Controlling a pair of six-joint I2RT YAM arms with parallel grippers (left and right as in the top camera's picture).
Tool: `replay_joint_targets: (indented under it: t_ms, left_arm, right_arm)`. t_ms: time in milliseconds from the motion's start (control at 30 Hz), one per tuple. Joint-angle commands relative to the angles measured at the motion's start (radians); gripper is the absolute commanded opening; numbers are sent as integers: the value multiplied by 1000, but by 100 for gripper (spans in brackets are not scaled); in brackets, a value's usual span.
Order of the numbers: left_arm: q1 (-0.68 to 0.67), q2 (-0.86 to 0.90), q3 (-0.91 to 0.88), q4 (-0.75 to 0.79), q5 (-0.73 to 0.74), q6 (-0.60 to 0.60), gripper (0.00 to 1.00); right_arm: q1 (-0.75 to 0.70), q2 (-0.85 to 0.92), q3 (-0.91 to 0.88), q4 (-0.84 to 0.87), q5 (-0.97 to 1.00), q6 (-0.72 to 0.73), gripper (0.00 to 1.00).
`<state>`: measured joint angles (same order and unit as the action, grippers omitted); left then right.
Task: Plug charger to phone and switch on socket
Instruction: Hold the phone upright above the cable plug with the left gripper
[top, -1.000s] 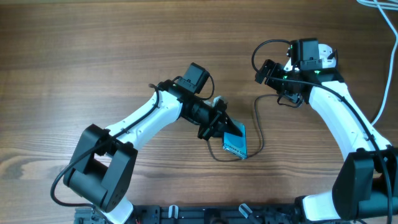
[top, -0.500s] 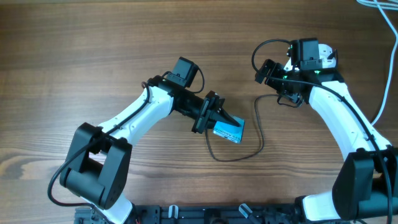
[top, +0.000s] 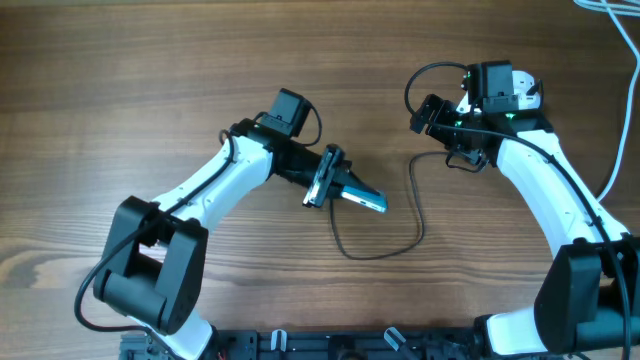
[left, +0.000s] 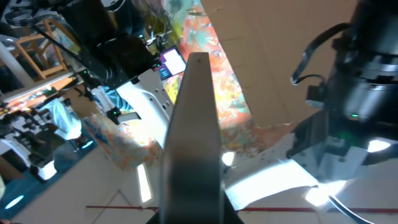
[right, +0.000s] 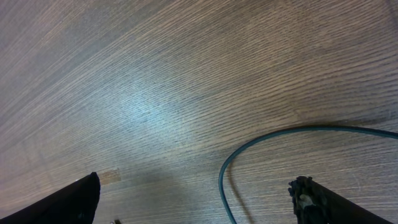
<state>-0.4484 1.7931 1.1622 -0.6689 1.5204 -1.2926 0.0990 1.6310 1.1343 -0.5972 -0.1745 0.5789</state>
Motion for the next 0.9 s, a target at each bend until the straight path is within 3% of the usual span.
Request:
replay_joint_targets:
  t_ms: [0, 867]
  left_arm:
    - [23, -28, -5, 0, 43, -25, 4]
    - [23, -28, -5, 0, 42, -24, 5]
  right_arm:
    - [-1, 13, 3, 6, 22, 1, 100]
    - [-1, 13, 3, 10, 22, 1, 100]
